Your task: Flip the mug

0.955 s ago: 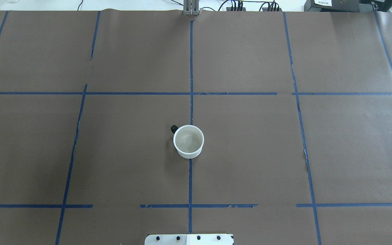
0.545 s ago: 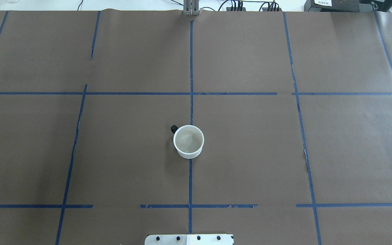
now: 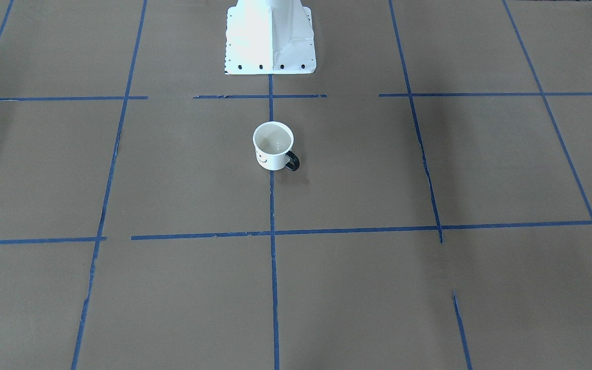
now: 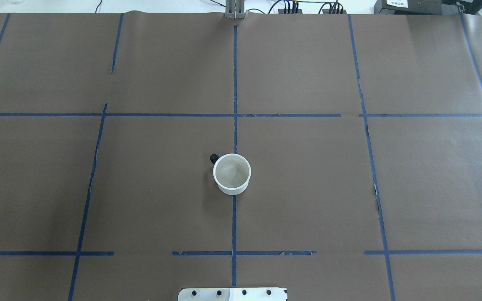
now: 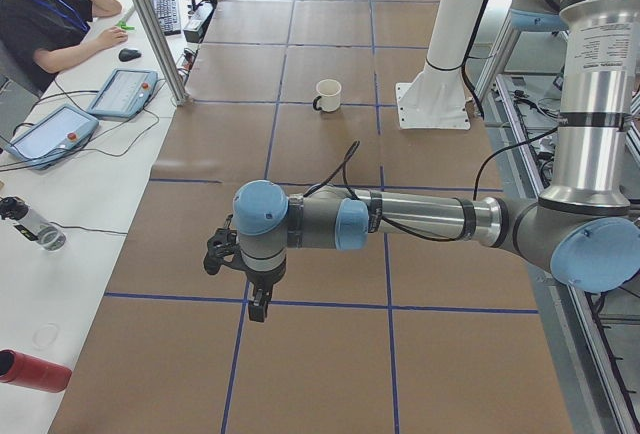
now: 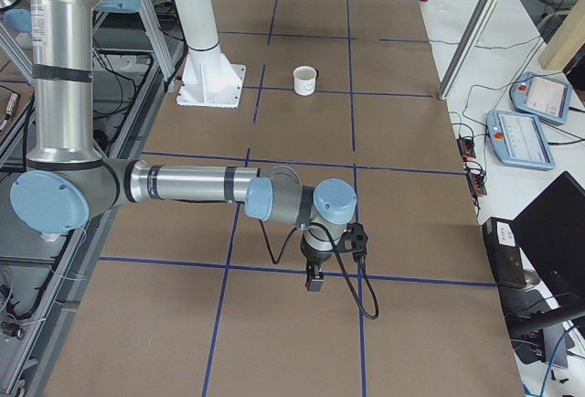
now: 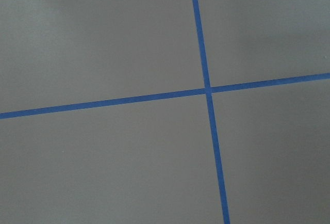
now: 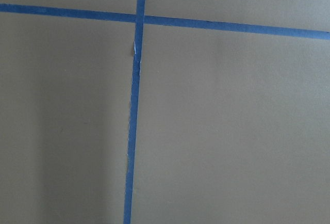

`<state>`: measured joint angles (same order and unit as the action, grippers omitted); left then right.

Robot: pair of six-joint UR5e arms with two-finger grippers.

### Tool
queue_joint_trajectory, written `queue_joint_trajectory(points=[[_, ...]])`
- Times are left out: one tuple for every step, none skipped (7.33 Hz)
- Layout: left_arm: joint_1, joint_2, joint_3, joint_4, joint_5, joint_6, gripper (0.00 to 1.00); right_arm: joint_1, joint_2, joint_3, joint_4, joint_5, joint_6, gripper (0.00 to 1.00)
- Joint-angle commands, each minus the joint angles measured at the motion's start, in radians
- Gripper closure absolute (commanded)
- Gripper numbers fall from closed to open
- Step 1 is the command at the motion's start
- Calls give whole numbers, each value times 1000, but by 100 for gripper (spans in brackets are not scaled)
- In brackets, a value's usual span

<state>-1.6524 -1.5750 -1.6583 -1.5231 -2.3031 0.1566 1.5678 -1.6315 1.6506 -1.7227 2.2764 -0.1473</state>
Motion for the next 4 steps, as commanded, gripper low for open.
queue_joint_trajectory(points=[[62, 1, -44, -2, -4, -130, 0, 0, -1, 0, 0, 0, 0, 0], [62, 6, -43, 0, -7, -131, 0, 0, -1, 0, 0, 0, 0, 0], [62, 12, -34, 1, -7, -131, 0, 0, -1, 0, 0, 0, 0, 0], [63, 12, -32, 3, -6, -131, 0, 0, 1, 0, 0, 0, 0, 0]])
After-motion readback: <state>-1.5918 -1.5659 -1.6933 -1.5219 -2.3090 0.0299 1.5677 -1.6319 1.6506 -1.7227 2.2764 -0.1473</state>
